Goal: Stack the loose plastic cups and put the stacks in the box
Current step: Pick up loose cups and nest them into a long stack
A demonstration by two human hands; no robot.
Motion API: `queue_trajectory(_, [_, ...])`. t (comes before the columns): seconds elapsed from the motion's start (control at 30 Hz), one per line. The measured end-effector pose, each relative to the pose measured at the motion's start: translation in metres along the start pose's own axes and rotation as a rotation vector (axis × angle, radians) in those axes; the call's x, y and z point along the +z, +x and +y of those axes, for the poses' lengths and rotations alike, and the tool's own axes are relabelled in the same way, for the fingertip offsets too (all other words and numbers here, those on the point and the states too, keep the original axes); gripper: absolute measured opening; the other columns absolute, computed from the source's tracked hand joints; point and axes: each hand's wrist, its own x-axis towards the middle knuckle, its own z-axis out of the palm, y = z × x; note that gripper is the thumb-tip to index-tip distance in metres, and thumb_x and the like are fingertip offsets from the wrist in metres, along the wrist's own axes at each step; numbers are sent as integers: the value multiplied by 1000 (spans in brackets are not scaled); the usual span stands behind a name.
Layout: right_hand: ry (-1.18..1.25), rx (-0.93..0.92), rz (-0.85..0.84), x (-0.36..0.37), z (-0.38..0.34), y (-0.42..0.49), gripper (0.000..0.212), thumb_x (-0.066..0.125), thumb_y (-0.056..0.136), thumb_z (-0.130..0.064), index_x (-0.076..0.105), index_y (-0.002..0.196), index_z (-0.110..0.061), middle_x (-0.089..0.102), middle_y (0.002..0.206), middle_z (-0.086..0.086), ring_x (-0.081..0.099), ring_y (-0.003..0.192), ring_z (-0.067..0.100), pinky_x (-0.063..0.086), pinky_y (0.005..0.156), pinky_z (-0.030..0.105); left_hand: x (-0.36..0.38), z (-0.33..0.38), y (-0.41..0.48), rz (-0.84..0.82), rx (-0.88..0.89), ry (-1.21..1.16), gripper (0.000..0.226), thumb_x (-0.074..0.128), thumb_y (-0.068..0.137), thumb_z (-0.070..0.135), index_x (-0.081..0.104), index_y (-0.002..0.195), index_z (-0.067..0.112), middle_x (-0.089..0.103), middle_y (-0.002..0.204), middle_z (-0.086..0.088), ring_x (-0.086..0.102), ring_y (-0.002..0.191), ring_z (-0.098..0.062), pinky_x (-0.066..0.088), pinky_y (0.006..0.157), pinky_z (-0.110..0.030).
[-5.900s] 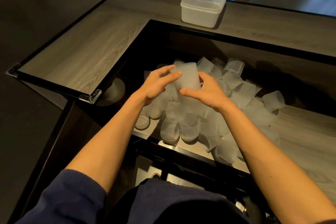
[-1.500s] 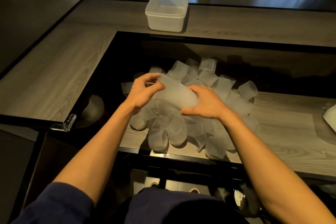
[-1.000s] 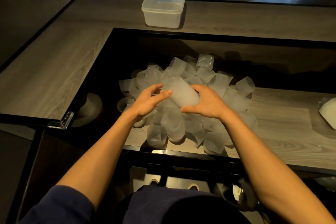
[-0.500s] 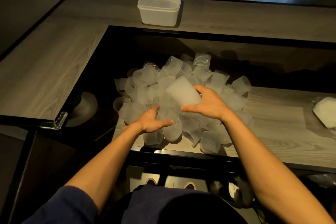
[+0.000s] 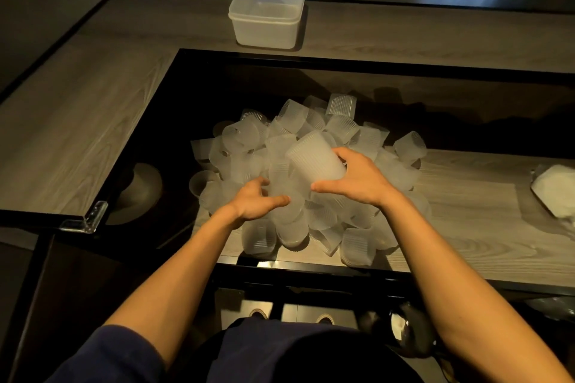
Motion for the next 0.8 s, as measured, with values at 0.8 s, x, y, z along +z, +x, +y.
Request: queue_trajectory(0.8, [-326, -16, 6, 4, -12, 13, 85, 72, 59, -70, 48, 137, -43, 51, 121, -8, 44, 115, 21, 41, 89, 43, -58, 67, 4, 109, 227, -365, 70, 92, 64, 44, 68, 120, 9, 70, 117, -9, 68, 106, -18, 57, 83, -31])
